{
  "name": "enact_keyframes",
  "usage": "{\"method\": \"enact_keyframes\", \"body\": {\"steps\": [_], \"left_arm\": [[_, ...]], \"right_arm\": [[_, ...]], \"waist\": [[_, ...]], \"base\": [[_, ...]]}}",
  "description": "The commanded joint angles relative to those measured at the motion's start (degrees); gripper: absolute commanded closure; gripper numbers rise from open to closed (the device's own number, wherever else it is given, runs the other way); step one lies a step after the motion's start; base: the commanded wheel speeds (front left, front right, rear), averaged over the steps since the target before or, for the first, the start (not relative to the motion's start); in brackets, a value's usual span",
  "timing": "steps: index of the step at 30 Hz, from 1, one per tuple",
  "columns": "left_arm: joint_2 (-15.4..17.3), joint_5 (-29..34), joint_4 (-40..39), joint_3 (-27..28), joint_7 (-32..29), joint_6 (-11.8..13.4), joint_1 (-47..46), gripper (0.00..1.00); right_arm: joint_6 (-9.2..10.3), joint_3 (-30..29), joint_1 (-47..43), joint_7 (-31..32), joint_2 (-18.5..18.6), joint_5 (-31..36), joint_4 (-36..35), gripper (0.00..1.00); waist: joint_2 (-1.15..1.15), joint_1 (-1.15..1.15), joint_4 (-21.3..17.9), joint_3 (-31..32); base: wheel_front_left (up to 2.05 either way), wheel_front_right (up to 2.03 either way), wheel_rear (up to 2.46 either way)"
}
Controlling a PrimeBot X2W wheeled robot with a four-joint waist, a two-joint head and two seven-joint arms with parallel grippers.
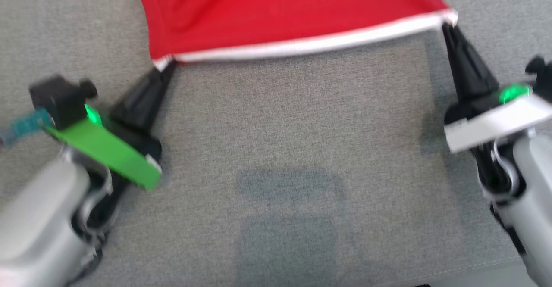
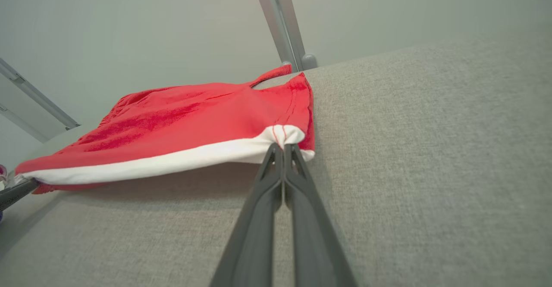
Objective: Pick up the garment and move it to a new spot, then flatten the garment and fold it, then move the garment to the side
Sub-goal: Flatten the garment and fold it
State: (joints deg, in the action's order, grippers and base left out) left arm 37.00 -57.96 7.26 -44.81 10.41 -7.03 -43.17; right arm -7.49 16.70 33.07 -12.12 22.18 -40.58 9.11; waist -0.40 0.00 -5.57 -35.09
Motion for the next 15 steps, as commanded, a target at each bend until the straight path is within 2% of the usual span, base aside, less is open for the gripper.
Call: {"method": "enact_keyframes", "body": {"steps": [1,6,10,13,15], "left_arm": [[0.58,-1.91,-2.32,-0.39,1.58,1.42,6.44,1.00],[0.72,-3.76,-8.92,-1.89,3.91,5.44,21.89,1.00],[-2.29,-3.53,-12.18,1.01,4.85,8.14,33.67,1.00],[-6.22,-2.44,-14.52,5.73,4.82,7.98,41.38,1.00],[-8.22,-1.83,-16.51,9.51,4.84,7.24,46.21,1.00]], "right_arm": [[0.00,0.17,-6.18,0.17,1.72,-1.64,-1.94,1.00],[0.00,0.32,-19.35,0.33,5.03,-3.55,-6.50,1.00],[0.01,0.09,-30.52,-0.25,6.75,-5.14,-8.55,1.00],[0.03,-1.62,-38.89,-1.07,7.52,-6.68,-10.60,1.00],[0.03,-2.76,-41.51,-1.55,7.68,-7.00,-12.87,1.00]], "waist": [[0.40,0.00,0.58,7.41],[0.40,0.00,0.36,12.52],[0.40,0.00,0.58,16.07],[0.40,0.00,2.08,18.07],[0.40,0.00,1.61,17.87]], "base": [[0.00,0.00,0.00],[0.00,0.00,0.00],[0.00,0.00,0.00],[0.00,0.00,0.00],[0.00,0.00,0.00]]}}
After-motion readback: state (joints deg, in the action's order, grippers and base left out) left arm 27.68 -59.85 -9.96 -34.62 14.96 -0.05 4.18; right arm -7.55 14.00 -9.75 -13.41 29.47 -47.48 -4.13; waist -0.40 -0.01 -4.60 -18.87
